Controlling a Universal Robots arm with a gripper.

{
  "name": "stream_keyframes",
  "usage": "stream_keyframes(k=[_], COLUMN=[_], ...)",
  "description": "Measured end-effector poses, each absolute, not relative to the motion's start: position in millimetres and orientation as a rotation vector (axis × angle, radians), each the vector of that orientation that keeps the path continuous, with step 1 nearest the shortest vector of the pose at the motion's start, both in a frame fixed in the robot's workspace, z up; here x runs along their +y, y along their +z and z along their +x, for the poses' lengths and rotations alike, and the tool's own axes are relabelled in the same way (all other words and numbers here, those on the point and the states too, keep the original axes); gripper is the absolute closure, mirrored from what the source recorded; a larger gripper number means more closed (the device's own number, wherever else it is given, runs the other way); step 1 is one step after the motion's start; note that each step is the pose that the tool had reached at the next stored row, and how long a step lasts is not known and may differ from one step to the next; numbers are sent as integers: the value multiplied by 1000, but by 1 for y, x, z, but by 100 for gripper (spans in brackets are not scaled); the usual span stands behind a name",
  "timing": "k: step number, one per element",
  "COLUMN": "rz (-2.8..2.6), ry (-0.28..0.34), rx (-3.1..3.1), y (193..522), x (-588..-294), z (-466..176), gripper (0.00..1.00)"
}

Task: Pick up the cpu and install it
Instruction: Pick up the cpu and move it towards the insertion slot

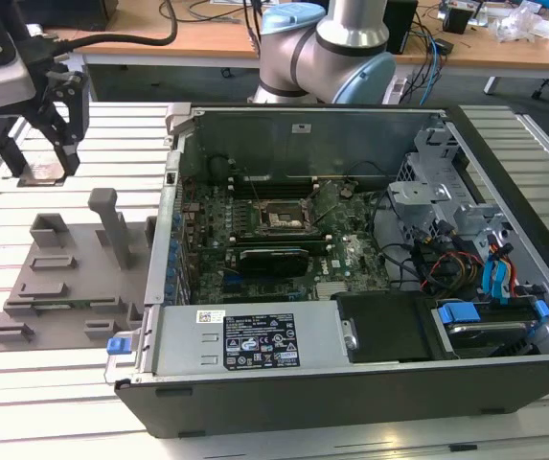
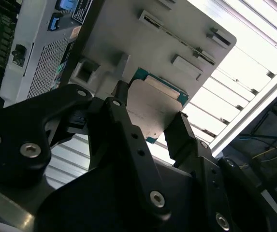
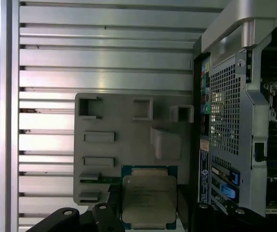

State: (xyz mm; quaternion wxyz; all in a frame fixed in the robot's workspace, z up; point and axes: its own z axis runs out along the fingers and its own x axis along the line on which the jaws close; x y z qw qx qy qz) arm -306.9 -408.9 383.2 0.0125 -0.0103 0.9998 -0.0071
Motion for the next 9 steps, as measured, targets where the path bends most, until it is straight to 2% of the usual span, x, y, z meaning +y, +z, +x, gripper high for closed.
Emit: stream_keyframes(k=[9], rz=[-32], ry=[-23], rx=[3116], y=[383], x=[-409], z=[-276], gripper=[45])
